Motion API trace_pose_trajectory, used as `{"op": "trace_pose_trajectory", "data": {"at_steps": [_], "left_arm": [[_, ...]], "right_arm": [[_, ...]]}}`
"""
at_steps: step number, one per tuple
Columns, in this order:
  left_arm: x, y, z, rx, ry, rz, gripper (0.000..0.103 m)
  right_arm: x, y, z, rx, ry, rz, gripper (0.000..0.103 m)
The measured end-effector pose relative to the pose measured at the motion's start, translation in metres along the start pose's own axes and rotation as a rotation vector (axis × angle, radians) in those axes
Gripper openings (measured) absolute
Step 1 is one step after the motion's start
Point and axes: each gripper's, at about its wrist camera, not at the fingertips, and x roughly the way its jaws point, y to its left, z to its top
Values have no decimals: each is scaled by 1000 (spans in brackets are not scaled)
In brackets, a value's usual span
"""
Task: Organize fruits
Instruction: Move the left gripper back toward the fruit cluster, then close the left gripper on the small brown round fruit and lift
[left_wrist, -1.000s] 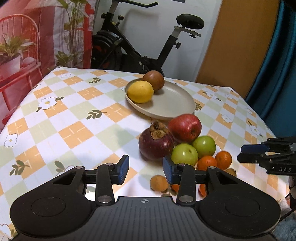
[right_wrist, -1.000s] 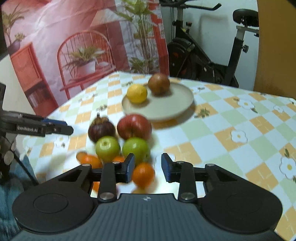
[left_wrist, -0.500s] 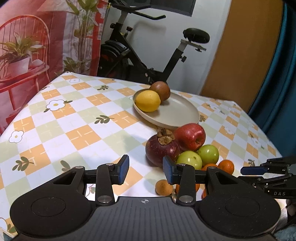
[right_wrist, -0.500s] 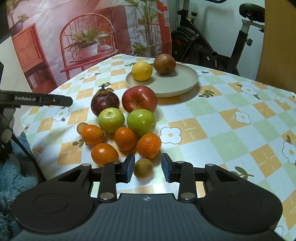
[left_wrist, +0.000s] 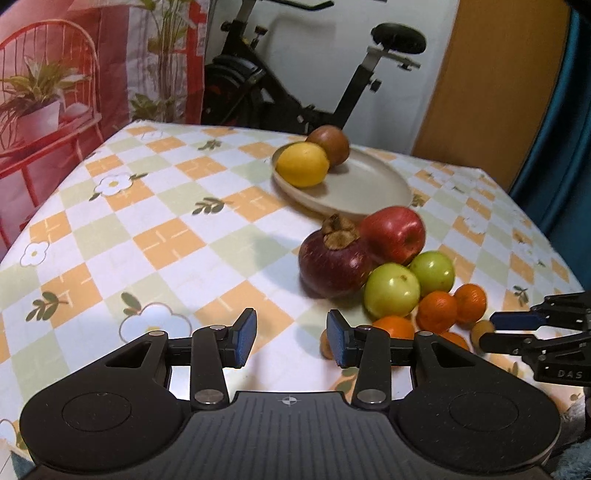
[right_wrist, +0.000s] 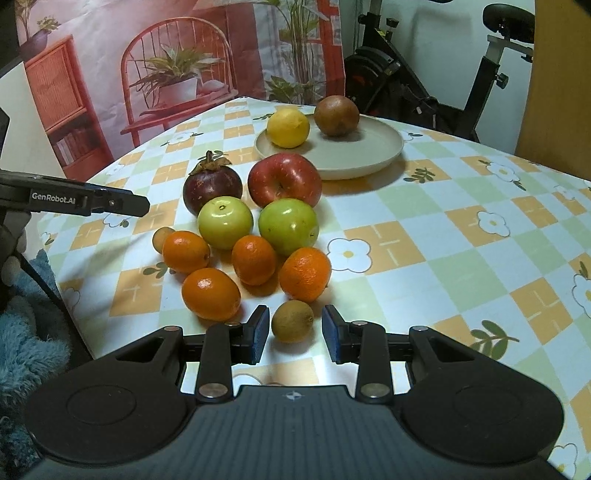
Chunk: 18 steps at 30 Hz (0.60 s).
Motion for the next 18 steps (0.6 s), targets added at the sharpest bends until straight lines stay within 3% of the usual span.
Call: {"op": "trace_pose_trajectory", "data": {"at_steps": [12, 18], "left_arm": [[3, -14, -4, 82, 19, -97, 44], [12, -12, -5, 51, 54, -133, 39]], "right_arm": [[4, 0, -2, -1, 7, 11, 35], [5, 2, -2, -5, 8, 14, 34]]}}
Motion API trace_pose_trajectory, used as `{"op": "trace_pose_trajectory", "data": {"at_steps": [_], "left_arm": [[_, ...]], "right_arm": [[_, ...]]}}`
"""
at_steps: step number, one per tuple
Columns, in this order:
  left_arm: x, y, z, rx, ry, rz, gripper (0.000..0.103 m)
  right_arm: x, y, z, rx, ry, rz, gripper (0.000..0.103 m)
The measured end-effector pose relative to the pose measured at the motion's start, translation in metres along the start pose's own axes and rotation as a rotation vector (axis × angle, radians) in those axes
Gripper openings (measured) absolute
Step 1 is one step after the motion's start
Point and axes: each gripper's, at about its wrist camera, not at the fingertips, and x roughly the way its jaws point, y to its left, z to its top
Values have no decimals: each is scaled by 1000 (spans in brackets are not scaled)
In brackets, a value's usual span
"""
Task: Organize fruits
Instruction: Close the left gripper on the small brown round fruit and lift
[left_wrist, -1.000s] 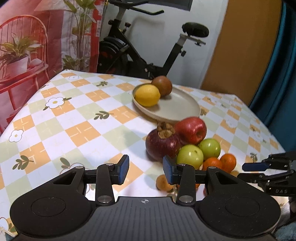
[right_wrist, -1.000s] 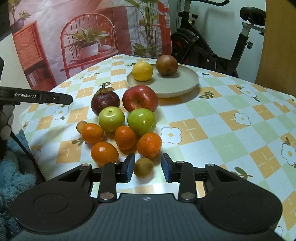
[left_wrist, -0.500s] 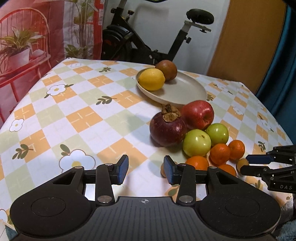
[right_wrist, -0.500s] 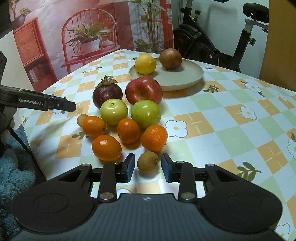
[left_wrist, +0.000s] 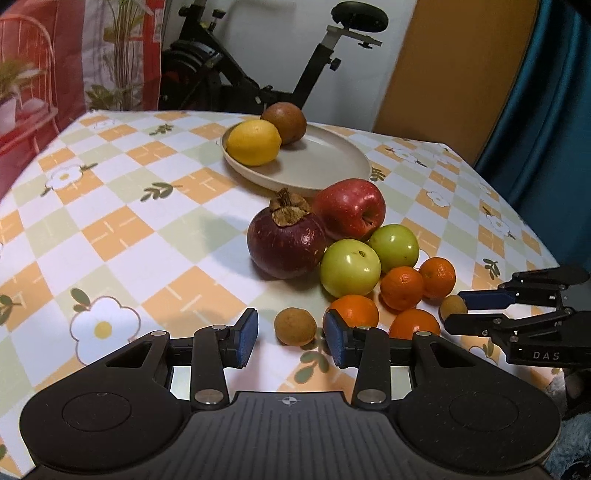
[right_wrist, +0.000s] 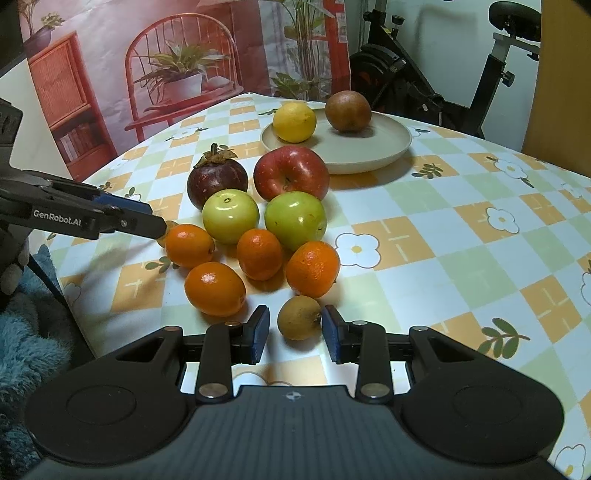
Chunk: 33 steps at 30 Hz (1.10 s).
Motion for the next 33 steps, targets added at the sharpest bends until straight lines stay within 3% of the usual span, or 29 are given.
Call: {"op": "trace_pose_trajectory", "data": {"at_steps": [3, 33], "left_arm": [[5, 1, 0, -7, 15, -9, 25], [13, -2, -2, 2, 38, -5, 28]], "right_arm": [[1, -1, 0, 6, -2, 1, 29], [5, -5, -1, 43, -1, 0, 29]]}}
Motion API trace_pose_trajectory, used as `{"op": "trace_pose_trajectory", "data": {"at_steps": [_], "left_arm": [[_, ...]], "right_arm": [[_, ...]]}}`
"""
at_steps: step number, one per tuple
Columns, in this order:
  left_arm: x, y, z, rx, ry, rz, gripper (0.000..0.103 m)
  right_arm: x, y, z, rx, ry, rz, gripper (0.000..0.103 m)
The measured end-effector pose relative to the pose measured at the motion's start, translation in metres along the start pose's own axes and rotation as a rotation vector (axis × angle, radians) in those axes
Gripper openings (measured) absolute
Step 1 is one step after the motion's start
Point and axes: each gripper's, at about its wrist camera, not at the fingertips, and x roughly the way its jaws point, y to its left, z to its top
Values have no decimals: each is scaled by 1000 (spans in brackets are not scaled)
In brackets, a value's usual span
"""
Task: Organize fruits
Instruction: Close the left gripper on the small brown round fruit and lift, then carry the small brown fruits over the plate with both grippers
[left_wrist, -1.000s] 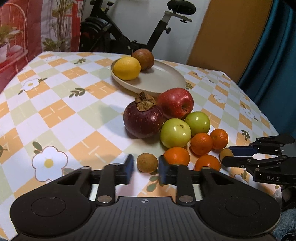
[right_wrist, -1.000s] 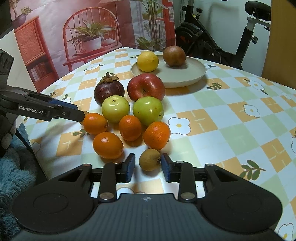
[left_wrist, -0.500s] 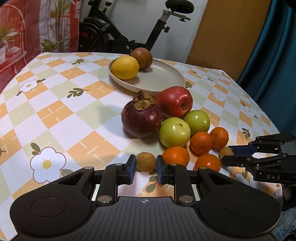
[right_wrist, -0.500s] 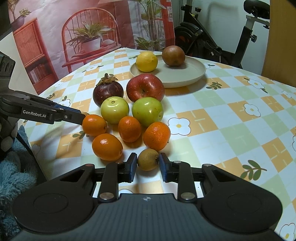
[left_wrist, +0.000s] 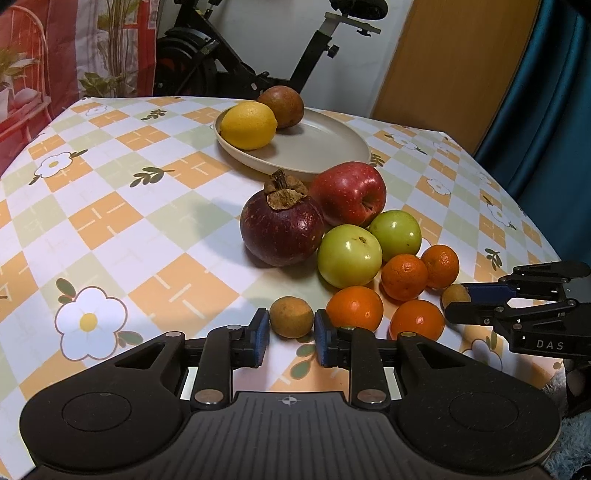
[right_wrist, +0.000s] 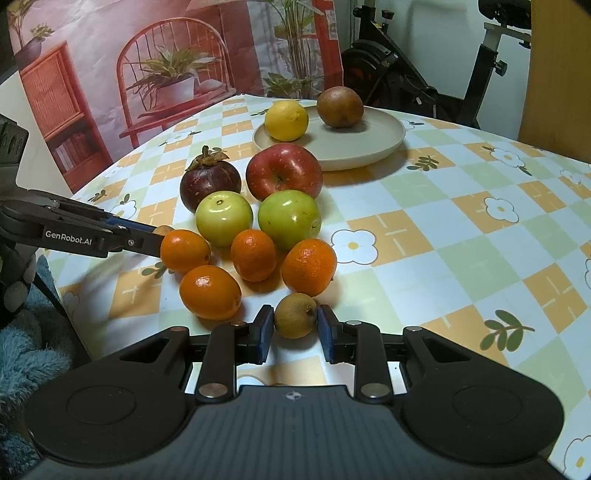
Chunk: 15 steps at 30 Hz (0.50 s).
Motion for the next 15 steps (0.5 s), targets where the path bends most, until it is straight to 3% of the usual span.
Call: {"op": "trace_pose_trajectory", "data": {"at_steps": [15], "left_arm": [[-31, 9, 19, -65, -122, -3, 28]], "right_arm": [[-21, -8, 9, 45, -59, 7, 28]]}}
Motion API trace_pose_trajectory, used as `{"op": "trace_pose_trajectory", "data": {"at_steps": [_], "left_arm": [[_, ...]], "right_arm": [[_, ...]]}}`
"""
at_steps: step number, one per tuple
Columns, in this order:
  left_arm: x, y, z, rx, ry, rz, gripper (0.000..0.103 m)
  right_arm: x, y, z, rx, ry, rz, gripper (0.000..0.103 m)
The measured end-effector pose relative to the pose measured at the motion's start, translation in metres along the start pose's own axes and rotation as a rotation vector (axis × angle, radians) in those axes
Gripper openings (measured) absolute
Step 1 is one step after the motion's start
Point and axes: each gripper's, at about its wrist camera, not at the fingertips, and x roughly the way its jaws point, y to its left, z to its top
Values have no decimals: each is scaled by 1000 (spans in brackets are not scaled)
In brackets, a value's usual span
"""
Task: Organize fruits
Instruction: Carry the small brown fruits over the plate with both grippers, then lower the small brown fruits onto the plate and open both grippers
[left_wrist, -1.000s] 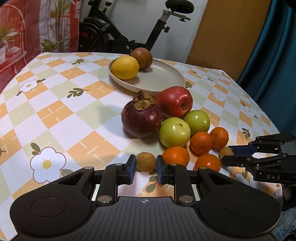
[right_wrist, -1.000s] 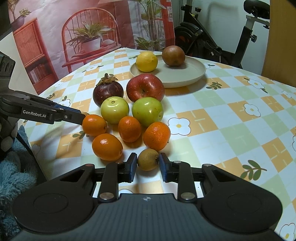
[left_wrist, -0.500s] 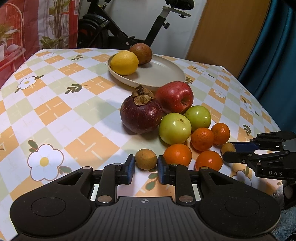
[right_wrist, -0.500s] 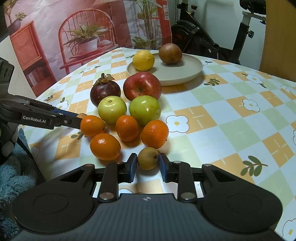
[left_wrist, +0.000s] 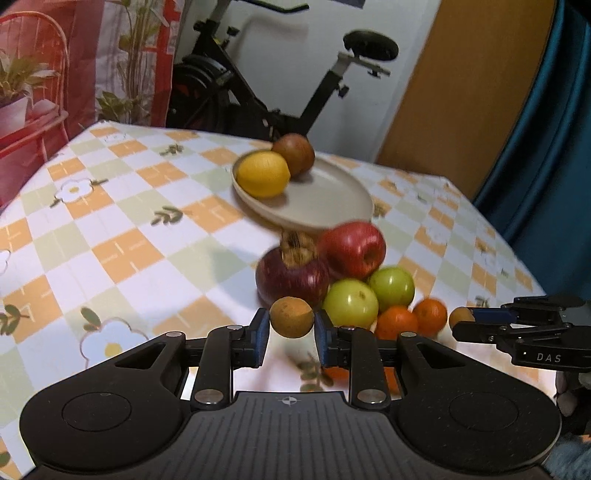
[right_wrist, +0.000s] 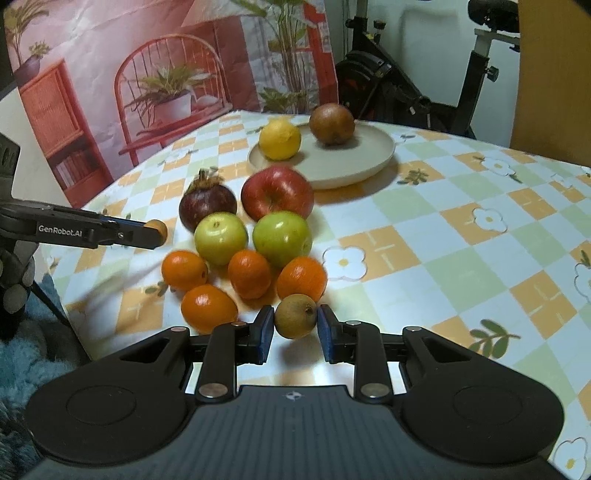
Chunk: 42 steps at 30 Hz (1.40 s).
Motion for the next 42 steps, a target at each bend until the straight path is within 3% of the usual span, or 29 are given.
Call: {"op": "trace_pose_trajectory", "data": {"at_steps": [11, 20, 30, 35, 42], "left_arm": [[-19, 0, 55, 9, -136, -2, 28], [-20, -5, 96, 44, -227, 14, 28], [30, 1, 111, 72, -163, 31, 28], [71, 3, 126, 85, -87, 22, 28], [113, -9, 128, 145, 20, -42, 28]], "right_arm": [[-20, -26, 53, 67, -140, 18, 28], [-14, -38, 97, 10, -207, -3, 28], [28, -43, 115, -37, -171, 29, 28], [65, -47, 136, -58, -122, 56, 28], [128, -60, 166, -103, -17, 0, 28]]}}
